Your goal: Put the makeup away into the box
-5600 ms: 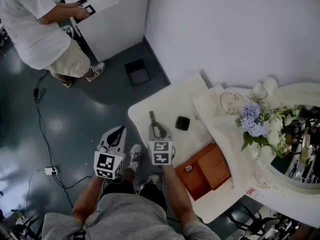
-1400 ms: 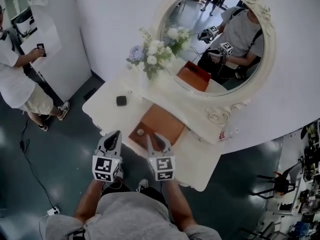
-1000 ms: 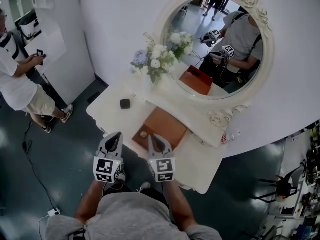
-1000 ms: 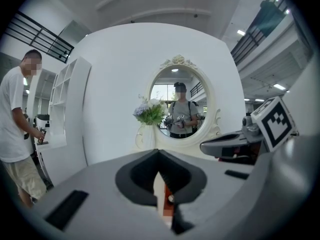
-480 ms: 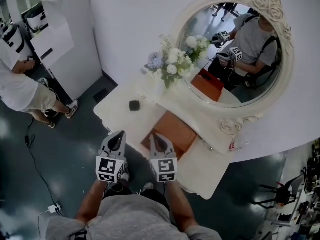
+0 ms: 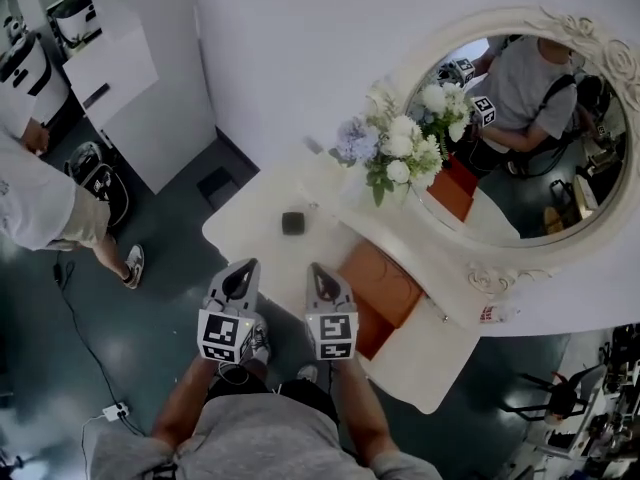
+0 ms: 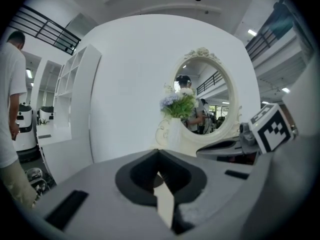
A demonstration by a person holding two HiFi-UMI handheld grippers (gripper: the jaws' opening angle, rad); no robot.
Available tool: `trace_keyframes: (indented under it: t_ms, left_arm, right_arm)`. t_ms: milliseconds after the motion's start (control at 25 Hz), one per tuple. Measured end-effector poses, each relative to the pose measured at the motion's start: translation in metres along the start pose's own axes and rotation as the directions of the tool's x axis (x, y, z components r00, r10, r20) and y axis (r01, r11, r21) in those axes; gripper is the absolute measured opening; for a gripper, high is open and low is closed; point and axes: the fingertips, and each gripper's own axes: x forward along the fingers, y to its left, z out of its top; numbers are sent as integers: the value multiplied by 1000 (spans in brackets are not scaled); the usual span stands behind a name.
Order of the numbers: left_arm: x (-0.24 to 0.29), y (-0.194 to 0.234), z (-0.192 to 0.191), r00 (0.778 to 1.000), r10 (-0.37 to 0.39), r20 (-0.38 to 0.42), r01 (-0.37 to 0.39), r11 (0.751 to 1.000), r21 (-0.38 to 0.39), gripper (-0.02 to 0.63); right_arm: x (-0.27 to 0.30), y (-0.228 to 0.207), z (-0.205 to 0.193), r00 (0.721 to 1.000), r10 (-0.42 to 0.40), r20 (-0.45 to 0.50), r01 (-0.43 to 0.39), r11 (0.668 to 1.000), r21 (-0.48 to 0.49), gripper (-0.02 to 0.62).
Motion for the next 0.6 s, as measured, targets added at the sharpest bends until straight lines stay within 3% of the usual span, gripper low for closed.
trace_keyframes:
  t_ms: [320,600]
  left_arm:
    - [43,49,-27,997,-53,-64,52,999,-13,0]
    - [76,67,-54,989,-86,-124,81,996,-42,0]
  right_arm:
    - [67,2,-18,997,-34,-76,37,999,39,17]
    - [107,-8,-40,990,-53,-133,62,996,63,17]
